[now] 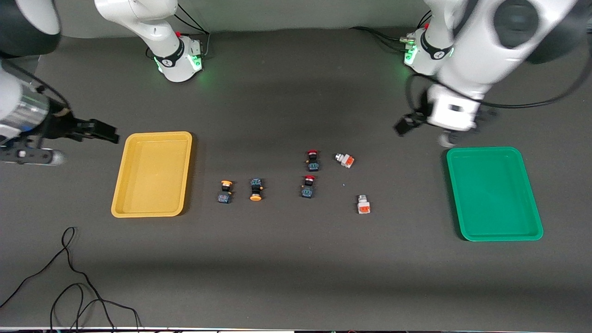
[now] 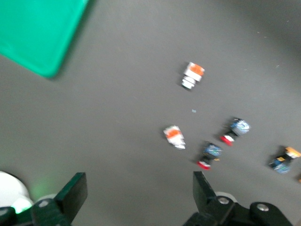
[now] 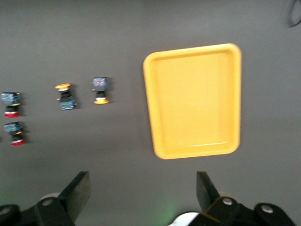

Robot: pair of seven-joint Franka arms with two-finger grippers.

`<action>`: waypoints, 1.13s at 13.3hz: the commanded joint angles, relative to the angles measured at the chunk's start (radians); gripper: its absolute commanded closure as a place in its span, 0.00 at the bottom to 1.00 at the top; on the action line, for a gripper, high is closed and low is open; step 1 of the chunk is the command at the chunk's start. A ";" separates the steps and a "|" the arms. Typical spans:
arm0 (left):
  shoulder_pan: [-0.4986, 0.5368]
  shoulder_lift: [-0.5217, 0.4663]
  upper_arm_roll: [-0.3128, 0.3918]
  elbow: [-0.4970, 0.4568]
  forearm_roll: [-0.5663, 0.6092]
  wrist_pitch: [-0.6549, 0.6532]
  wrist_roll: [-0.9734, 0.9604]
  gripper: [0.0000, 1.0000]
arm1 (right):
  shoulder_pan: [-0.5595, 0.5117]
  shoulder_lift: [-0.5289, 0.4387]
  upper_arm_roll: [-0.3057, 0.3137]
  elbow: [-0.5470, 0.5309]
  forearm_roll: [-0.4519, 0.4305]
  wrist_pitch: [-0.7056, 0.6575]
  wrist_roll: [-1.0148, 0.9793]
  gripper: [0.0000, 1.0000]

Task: Place green and yellow buttons in trays
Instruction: 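Reach the right gripper and the left gripper toward the middle buttons, then grasp the yellow button and orange button with the right and left grippers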

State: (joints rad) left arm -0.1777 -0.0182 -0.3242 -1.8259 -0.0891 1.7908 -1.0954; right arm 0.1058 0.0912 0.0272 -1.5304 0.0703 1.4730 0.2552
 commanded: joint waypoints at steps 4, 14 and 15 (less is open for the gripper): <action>-0.147 0.017 -0.032 -0.104 0.008 0.140 -0.492 0.00 | 0.150 0.136 -0.004 -0.017 0.026 0.088 0.100 0.00; -0.157 0.246 -0.026 -0.239 0.092 0.495 -0.492 0.01 | 0.218 0.347 -0.007 -0.246 0.023 0.570 0.177 0.00; -0.154 0.288 -0.023 -0.246 0.104 0.549 -0.492 0.01 | 0.219 0.382 -0.007 -0.246 0.023 0.613 0.179 0.00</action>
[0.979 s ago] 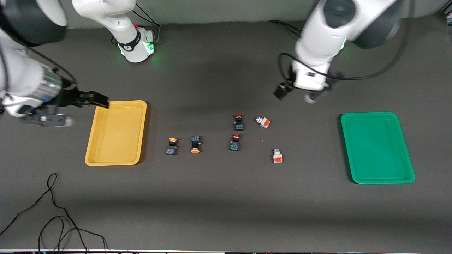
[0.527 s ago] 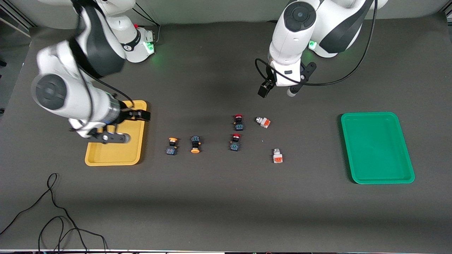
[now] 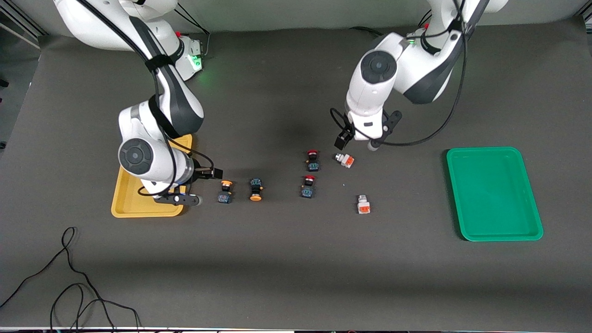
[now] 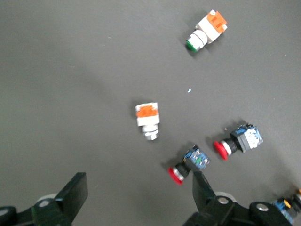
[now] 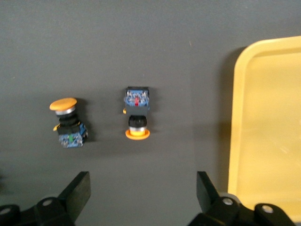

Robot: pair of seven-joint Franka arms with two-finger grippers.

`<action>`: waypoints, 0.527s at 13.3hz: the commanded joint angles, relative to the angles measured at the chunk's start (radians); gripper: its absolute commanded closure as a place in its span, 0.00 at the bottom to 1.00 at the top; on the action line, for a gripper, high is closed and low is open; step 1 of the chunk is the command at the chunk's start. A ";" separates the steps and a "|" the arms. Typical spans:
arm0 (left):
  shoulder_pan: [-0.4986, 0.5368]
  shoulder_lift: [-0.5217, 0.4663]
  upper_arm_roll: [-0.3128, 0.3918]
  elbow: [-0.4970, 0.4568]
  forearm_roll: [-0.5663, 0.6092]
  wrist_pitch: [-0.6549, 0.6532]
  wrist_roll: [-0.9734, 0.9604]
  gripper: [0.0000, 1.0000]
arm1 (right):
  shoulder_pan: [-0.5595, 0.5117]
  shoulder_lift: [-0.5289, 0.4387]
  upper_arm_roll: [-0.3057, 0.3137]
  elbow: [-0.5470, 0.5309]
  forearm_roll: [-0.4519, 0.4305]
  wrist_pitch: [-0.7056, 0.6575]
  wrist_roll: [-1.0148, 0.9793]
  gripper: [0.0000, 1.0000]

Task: Place green and yellow buttons in trays
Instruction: 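Grasp the yellow button and orange button with the right and left grippers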

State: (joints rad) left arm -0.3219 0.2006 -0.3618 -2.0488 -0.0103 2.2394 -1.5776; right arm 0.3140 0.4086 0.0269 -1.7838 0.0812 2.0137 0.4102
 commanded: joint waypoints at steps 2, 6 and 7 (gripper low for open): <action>0.007 0.123 0.017 -0.025 0.058 0.138 -0.009 0.01 | 0.014 0.122 -0.009 0.007 0.012 0.147 0.041 0.00; 0.047 0.246 0.021 -0.022 0.145 0.227 -0.010 0.01 | 0.028 0.186 -0.010 0.007 0.011 0.221 0.053 0.00; 0.044 0.267 0.021 -0.016 0.145 0.236 -0.013 0.01 | 0.028 0.196 -0.010 0.007 0.009 0.233 0.052 0.00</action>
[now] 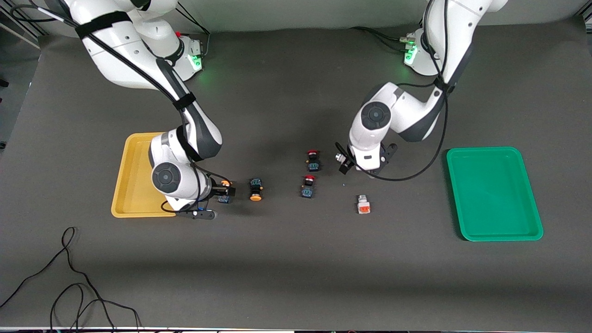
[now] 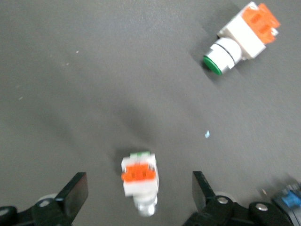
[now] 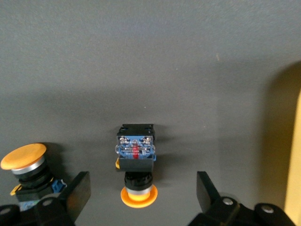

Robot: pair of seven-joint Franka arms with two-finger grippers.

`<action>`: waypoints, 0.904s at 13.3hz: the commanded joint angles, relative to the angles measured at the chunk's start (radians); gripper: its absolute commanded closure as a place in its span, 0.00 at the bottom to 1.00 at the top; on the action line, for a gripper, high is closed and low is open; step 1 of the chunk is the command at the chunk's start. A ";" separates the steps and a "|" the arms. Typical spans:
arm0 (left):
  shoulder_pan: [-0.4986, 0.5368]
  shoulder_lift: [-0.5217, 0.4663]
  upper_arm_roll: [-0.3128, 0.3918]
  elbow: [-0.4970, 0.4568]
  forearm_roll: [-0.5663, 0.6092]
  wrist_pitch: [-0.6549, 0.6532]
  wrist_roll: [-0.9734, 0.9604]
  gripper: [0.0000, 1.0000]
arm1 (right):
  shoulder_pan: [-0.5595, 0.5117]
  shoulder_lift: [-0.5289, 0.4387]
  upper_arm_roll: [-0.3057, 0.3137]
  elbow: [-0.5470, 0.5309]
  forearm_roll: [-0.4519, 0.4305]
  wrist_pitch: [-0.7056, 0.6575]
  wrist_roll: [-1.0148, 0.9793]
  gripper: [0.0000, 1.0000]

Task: Place green and yellow buttons in trays
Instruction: 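Grasp the yellow button and orange button with the right and left grippers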

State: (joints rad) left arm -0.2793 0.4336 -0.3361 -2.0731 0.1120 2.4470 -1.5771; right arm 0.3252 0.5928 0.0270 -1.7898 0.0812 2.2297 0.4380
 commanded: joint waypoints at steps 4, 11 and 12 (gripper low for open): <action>-0.006 0.079 -0.004 0.008 0.023 0.075 -0.029 0.01 | 0.017 0.051 -0.010 0.013 0.008 0.071 0.024 0.00; -0.040 0.106 -0.006 0.011 0.021 0.081 -0.029 0.40 | 0.015 0.073 -0.012 0.013 0.006 0.102 0.024 0.33; -0.041 0.102 -0.006 0.011 0.021 0.078 -0.027 0.63 | 0.015 0.074 -0.012 0.013 0.006 0.102 0.024 0.66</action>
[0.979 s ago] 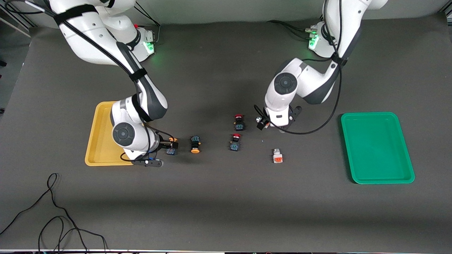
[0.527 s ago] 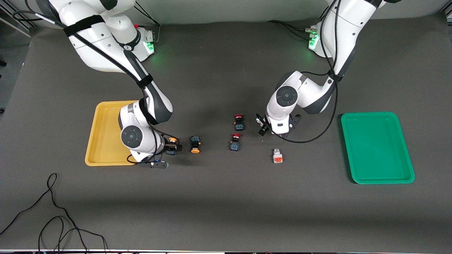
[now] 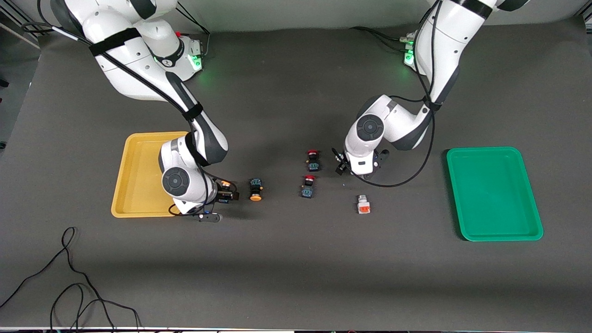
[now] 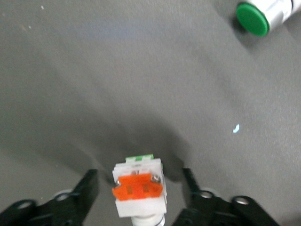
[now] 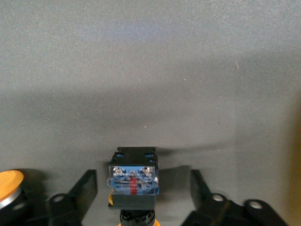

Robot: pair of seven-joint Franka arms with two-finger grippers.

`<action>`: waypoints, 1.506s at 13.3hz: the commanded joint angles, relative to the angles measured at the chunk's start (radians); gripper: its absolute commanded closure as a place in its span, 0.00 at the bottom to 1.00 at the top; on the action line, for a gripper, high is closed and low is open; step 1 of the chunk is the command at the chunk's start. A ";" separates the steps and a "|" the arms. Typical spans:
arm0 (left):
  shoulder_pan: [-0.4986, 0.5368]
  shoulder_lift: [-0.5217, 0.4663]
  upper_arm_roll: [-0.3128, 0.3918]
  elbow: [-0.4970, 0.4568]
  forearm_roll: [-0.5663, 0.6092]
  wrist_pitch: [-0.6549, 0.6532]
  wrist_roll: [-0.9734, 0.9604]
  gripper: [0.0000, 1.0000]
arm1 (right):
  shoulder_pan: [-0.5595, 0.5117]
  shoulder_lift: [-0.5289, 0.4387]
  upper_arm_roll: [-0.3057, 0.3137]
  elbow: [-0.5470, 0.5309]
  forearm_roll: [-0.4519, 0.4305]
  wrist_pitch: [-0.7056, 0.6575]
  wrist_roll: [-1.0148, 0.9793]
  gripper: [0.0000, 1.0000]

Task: Place green and yellow buttons in trays
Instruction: 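Grasp the yellow button and orange button with the right and left grippers, then carry the yellow button to the yellow tray and orange button to the green tray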

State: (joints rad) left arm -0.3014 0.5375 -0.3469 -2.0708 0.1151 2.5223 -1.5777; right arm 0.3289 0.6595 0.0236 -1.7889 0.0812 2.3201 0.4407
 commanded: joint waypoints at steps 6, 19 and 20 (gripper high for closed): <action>-0.002 -0.129 0.003 0.023 0.018 -0.115 -0.008 1.00 | 0.007 -0.108 -0.011 0.020 0.006 -0.118 0.021 1.00; 0.522 -0.370 0.014 0.325 -0.041 -0.766 1.334 1.00 | 0.006 -0.446 -0.301 -0.150 0.002 -0.359 -0.353 1.00; 0.572 -0.355 0.016 0.325 -0.034 -0.757 1.440 1.00 | 0.006 -0.449 -0.306 -0.208 0.003 -0.285 -0.371 1.00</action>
State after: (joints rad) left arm 0.1958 0.1533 -0.3174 -1.7717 0.0931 1.7886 -0.3670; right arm 0.3220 0.2343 -0.2638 -1.8949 0.0793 1.9334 0.1204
